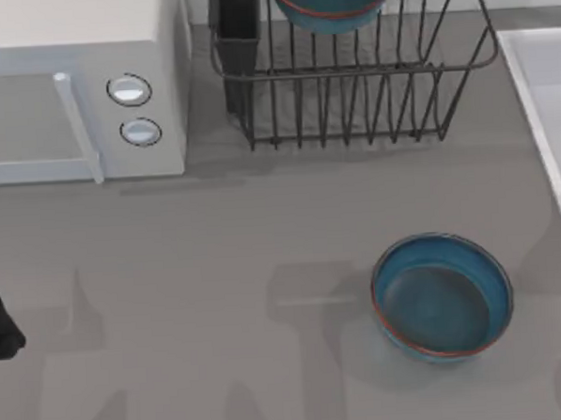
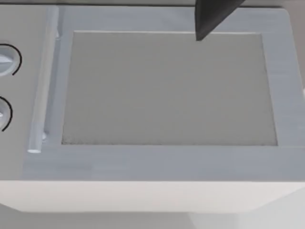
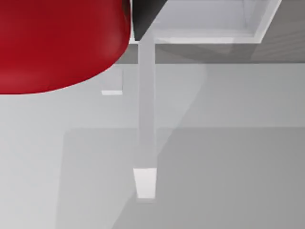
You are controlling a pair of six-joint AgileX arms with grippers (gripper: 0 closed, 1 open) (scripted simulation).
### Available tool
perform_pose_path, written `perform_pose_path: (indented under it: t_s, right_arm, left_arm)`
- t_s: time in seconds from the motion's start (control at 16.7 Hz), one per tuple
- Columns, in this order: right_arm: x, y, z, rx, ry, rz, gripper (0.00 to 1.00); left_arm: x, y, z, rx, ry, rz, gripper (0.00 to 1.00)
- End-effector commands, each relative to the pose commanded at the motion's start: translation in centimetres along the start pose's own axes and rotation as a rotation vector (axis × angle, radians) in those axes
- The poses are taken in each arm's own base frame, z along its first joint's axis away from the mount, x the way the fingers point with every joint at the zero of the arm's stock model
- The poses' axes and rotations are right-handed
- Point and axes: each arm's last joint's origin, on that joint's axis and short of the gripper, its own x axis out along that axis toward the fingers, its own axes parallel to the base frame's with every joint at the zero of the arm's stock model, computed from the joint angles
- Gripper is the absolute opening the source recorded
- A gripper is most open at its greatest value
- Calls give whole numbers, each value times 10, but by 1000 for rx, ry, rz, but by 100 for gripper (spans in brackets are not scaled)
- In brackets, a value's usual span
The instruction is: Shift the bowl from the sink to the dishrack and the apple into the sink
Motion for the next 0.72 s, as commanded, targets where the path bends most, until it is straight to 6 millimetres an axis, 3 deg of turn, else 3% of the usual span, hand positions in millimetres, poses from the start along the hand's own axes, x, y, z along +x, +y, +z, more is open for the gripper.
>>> perform_pose_path:
  t_s: [0.24,0.42,0.72]
  right_arm:
    - [-3,2,-50,-10,-18,1,0]
    - [-9,6,-77,-11,-18,0,0]
    - [-13,9,-89,-9,-12,-1,0]
  left_arm:
    - [0,0,0,0,0,0,100]
    - [0,0,0,0,0,0,100]
    - [0,0,0,0,0,0,100]
